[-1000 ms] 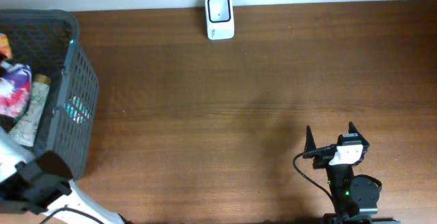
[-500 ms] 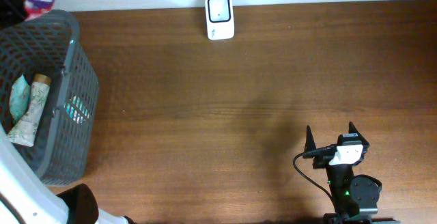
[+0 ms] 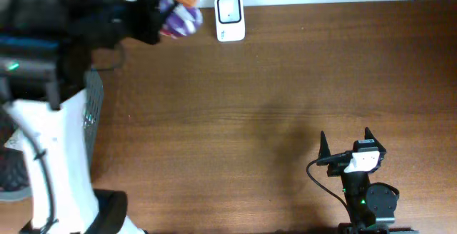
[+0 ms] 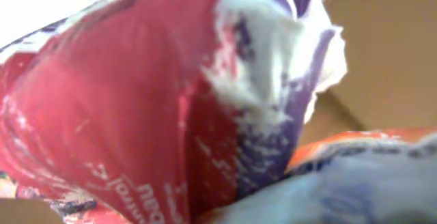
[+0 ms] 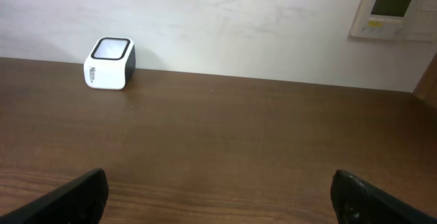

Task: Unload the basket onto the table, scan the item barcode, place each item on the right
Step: 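Carry items with left gripper and place them on table center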

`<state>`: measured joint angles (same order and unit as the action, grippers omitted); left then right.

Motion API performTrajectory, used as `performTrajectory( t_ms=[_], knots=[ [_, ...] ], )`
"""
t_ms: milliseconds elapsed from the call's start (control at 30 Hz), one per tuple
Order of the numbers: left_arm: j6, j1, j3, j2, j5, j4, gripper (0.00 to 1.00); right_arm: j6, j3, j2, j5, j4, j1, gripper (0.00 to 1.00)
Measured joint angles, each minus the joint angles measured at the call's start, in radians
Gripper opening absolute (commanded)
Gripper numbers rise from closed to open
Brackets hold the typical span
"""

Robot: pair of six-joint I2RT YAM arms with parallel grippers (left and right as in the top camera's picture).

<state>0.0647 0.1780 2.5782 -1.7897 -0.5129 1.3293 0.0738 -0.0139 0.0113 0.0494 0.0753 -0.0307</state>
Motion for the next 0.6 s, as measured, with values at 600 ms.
performTrajectory(
  t_ms=[600],
  knots=[
    [0.118, 0.356, -0.001, -0.597, 0.399, 0.307, 0.0, 0.001, 0.0, 0.0, 0.0, 0.0, 0.0, 0.99]
  ],
)
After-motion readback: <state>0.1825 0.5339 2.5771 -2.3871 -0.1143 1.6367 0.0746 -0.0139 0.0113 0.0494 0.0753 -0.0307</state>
